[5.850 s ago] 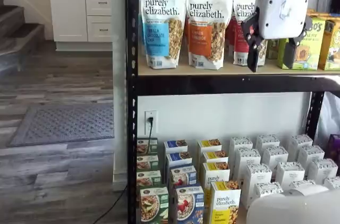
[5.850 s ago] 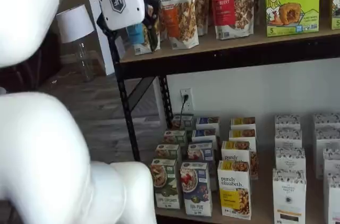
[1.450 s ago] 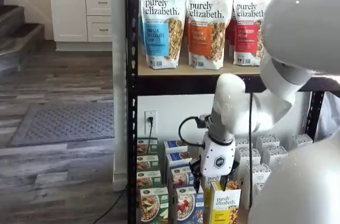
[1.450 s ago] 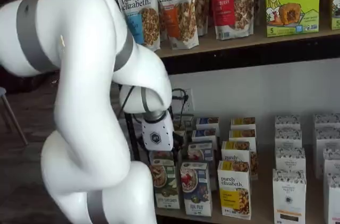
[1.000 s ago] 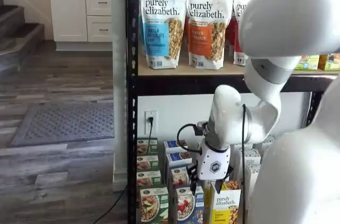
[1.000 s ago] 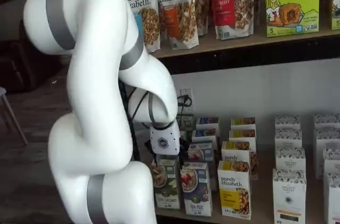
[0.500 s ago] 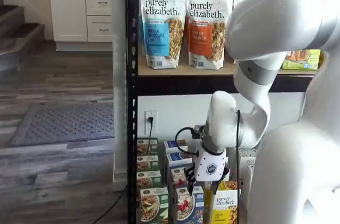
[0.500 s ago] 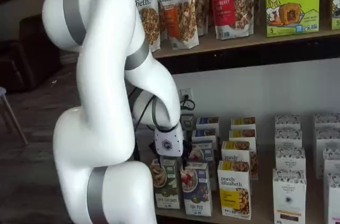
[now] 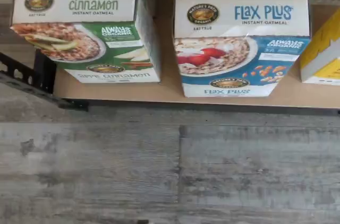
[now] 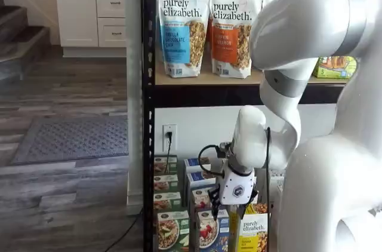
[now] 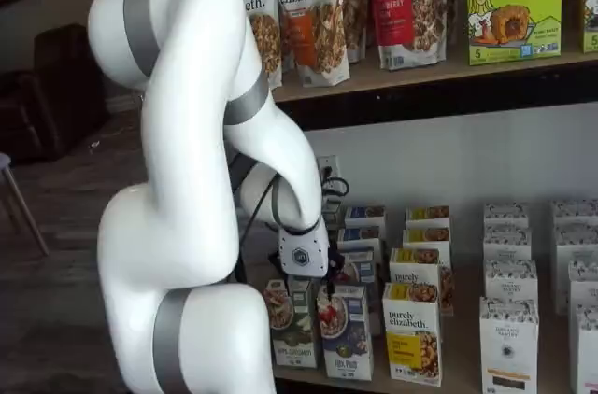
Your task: Pick up the blue and white box that is on the bottom shelf, the second box from the left
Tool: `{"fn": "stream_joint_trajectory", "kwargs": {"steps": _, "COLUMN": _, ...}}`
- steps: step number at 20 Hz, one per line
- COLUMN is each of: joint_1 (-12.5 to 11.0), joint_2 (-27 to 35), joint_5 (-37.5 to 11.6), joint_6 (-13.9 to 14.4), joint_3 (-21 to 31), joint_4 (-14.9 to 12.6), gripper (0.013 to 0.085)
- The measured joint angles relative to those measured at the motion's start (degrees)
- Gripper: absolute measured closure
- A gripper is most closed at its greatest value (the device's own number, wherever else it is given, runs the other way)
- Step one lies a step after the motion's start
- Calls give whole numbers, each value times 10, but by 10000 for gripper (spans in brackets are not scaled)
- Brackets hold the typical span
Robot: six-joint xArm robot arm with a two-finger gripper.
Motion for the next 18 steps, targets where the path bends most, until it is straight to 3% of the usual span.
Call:
{"fn": "stream_joint_trajectory", "kwargs": {"steps": 3, "joint_1": -3, "joint_2": 3, "joint_5": -3, "joint_6": -12, "joint_3": -1, "joint_4": 9, "gripper": 130}}
{"fn": "stream_joint_trajectory", "kwargs": {"steps": 8, "joint_1": -3, "joint_2": 16, "joint_5": -3, "joint_6": 0, "joint_3": -9, "joint_4": -3, "gripper": 130}}
{"fn": "stream_joint_trajectory", "kwargs": {"steps": 13, "joint_1": 9, "joint_2": 42, "joint_5": -12, "joint_6": -21, "joint_3": -28, "joint_4": 29, "gripper": 130}}
{"fn": "stream_joint_trajectory", "kwargs": {"steps": 18, "joint_1": 21, "joint_2": 80, "joint_5": -27, "joint_6": -5, "joint_3": -51, "joint_4": 23, "gripper": 130}}
